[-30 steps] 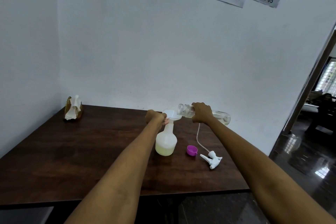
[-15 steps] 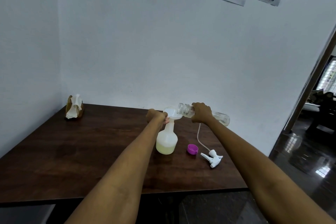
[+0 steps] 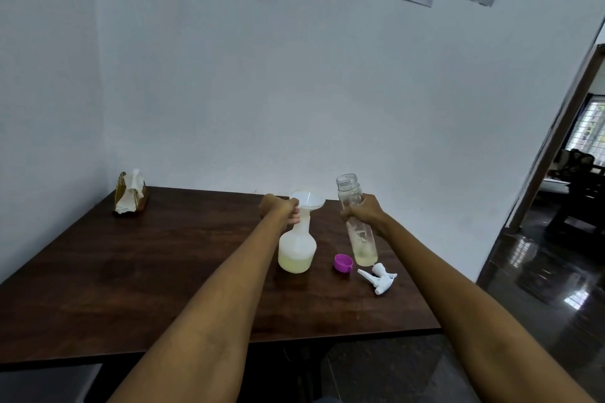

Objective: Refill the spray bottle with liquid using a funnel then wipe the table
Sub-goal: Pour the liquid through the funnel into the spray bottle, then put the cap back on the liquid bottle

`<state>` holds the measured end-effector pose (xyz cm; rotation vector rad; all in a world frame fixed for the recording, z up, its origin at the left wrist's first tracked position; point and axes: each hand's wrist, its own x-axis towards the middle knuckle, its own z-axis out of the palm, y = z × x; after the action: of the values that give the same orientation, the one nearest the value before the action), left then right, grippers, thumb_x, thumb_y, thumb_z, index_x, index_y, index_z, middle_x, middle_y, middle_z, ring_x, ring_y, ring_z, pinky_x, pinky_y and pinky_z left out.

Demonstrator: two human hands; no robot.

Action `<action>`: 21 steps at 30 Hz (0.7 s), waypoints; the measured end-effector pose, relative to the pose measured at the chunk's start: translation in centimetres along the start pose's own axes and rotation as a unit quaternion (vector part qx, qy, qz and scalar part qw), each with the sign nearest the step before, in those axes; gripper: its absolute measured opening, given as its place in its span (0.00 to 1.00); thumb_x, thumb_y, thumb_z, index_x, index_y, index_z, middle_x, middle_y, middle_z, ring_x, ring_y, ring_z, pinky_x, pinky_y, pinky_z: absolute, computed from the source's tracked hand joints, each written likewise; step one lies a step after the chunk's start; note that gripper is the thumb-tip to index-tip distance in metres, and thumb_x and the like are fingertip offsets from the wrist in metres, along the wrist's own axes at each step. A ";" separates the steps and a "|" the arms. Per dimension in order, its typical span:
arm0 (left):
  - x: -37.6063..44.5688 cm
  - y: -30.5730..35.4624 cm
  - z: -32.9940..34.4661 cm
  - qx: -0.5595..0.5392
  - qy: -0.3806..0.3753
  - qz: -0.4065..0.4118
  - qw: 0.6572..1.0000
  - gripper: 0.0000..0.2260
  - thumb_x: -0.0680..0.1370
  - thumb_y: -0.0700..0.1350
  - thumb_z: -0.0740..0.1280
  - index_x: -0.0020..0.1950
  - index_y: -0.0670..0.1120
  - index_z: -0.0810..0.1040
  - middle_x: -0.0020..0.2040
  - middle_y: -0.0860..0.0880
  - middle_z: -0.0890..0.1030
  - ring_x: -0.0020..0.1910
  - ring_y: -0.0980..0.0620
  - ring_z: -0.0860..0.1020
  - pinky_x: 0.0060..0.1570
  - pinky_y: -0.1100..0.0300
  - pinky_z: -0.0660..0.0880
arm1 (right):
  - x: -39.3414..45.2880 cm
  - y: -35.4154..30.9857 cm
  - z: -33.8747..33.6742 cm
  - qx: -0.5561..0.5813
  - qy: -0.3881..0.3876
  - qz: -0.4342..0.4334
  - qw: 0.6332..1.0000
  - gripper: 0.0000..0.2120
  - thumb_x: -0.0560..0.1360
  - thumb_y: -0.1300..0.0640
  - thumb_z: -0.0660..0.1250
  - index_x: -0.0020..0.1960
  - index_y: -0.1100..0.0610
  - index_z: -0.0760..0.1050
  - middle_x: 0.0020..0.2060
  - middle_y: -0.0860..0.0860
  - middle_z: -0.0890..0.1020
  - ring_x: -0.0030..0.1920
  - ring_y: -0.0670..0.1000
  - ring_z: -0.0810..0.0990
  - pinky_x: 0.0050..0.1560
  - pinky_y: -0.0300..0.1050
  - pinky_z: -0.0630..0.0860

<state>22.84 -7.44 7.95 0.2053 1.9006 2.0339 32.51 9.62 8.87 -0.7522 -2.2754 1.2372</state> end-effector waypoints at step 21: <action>-3.4 -4.2 -8.0 0.337 -0.125 -0.042 0.932 0.15 0.77 0.33 0.62 0.64 0.37 0.74 0.55 0.42 0.79 0.49 0.48 0.75 0.51 0.54 0.76 | -6.4 -1.5 6.5 0.151 -0.274 -0.067 0.947 0.10 0.71 0.71 0.66 0.48 0.59 0.78 0.48 0.57 0.83 0.50 0.53 0.83 0.57 0.46 0.79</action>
<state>23.90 -15.95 3.54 0.5114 2.3064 1.1596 33.03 0.77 6.13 -0.1410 -2.4011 1.8476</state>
